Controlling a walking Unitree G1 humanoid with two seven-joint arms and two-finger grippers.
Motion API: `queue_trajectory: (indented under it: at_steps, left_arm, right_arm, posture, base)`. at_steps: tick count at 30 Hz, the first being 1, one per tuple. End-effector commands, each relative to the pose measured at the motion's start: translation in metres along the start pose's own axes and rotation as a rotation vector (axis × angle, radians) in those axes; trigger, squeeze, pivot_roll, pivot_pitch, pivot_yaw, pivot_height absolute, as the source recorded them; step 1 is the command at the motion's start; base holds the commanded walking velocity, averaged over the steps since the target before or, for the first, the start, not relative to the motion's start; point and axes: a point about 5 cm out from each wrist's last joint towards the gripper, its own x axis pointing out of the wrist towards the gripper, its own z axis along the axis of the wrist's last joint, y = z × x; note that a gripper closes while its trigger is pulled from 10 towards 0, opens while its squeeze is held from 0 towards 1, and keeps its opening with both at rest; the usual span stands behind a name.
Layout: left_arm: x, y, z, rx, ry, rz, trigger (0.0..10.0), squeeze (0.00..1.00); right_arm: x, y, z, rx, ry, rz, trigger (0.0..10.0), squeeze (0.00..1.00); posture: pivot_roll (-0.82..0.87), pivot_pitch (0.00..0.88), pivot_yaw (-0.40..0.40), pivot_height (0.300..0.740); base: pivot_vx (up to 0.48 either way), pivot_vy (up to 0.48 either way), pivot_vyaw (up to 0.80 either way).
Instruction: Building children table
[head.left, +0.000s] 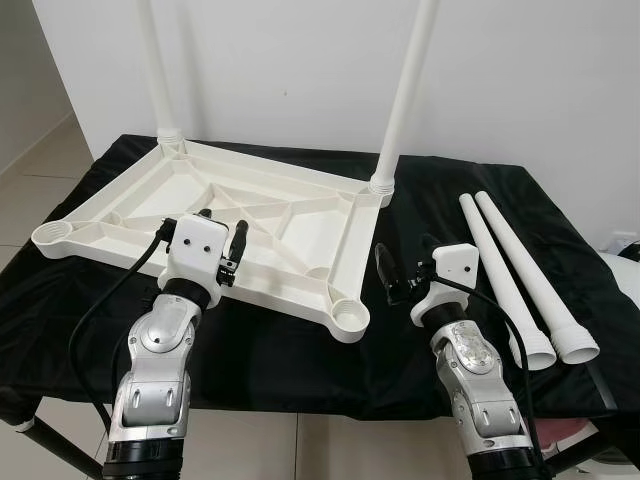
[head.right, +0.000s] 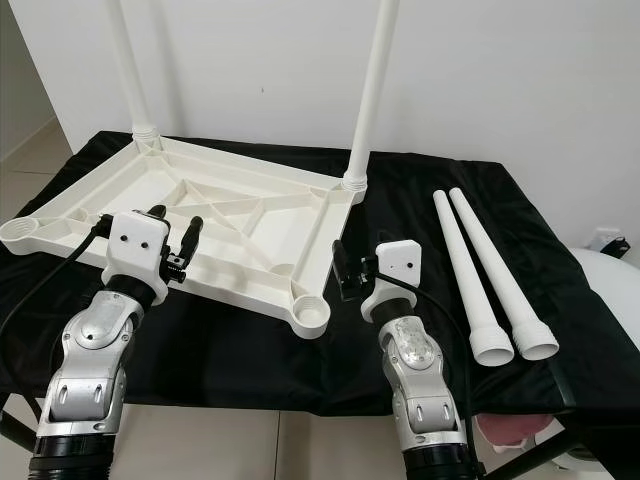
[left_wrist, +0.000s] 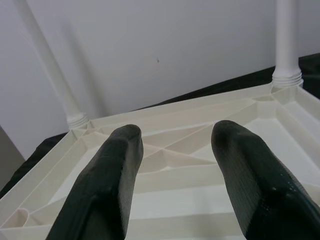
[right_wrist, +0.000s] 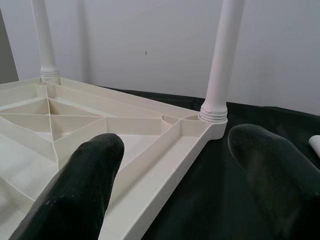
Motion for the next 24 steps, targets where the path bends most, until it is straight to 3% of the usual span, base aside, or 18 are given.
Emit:
queue_trajectory:
  at_steps: [1, 10, 24]
  left_arm:
    - [0.0008, 0.0038, -0.0026, -0.011, 0.005, 0.098, 10.0, 0.0]
    - [-0.0025, 0.0016, -0.0076, -0.047, 0.03, 0.081, 10.0, 0.0]
    - [-0.0034, -0.0008, -0.0081, -0.052, 0.025, 0.068, 10.0, 0.0]
  right_arm:
    - [-0.0016, 0.0009, 0.0012, -0.006, -0.009, 0.002, 10.0, 0.0]
    - [-0.0038, -0.0004, 0.0002, -0.022, -0.006, 0.026, 10.0, 0.0]
    - [-0.0041, 0.0009, 0.0001, -0.026, 0.0, 0.036, 10.0, 0.0]
  posture:
    - [0.06, 0.001, -0.021, 0.74]
    - [0.06, 0.018, -0.043, 0.74]
    - [0.06, 0.026, -0.048, 0.74]
  base:
    - [0.0, 0.0, 0.0]
    - [0.0, 0.0, 0.0]
    - [0.0, -0.375, 0.0]
